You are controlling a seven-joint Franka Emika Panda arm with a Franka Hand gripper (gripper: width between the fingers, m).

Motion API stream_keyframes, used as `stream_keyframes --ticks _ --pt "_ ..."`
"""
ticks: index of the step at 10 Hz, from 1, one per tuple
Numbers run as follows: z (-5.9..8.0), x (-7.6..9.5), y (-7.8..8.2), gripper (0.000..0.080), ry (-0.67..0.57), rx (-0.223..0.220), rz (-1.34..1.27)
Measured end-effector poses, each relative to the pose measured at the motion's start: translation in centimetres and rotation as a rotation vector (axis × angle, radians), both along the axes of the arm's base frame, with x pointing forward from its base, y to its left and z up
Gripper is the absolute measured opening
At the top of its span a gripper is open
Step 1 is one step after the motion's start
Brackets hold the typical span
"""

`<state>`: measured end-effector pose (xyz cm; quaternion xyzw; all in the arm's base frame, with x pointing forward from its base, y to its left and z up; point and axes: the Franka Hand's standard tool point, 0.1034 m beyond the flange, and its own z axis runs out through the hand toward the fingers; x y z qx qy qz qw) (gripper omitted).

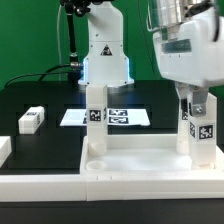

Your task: Assemble desk

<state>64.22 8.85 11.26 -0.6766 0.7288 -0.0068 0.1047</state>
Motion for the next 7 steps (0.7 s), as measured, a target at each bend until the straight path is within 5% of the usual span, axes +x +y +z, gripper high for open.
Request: stream_keyframes --ticks 4,6,7 --pt "-0.02 -0.11 0.03 0.0310 0.004 0.004 -0.035" --pt "0.07 -0.21 0.48 0.0389 0.001 -0.044 0.229" --pt "0.17 0.04 0.87 0.0564 -0.018 -0.066 0.416"
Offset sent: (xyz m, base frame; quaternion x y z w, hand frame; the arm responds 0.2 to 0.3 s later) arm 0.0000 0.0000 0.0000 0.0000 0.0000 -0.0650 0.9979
